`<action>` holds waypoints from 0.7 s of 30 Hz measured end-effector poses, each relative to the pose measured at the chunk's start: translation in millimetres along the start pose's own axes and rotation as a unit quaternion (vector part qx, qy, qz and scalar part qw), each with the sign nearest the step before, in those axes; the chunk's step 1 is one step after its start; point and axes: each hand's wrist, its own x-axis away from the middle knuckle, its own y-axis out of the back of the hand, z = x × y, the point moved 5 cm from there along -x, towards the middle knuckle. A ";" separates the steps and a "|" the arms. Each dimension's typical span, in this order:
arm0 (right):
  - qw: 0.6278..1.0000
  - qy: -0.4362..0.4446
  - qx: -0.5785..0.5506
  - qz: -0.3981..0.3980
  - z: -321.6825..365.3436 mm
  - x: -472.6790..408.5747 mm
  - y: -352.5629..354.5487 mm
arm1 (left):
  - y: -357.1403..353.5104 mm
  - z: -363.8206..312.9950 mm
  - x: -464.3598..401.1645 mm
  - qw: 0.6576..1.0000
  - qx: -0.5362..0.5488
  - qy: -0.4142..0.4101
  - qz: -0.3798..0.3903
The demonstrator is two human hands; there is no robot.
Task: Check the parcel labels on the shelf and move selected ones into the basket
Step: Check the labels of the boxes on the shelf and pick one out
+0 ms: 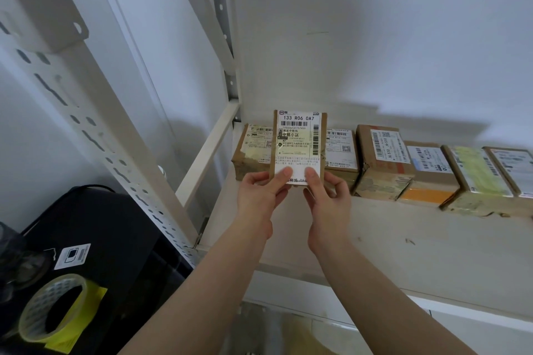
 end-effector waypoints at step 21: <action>0.995 -0.086 0.017 -0.053 -27.0 -25.2 -0.5 | -1.9 25.6 -19.0 0.998 0.007 0.034 -0.044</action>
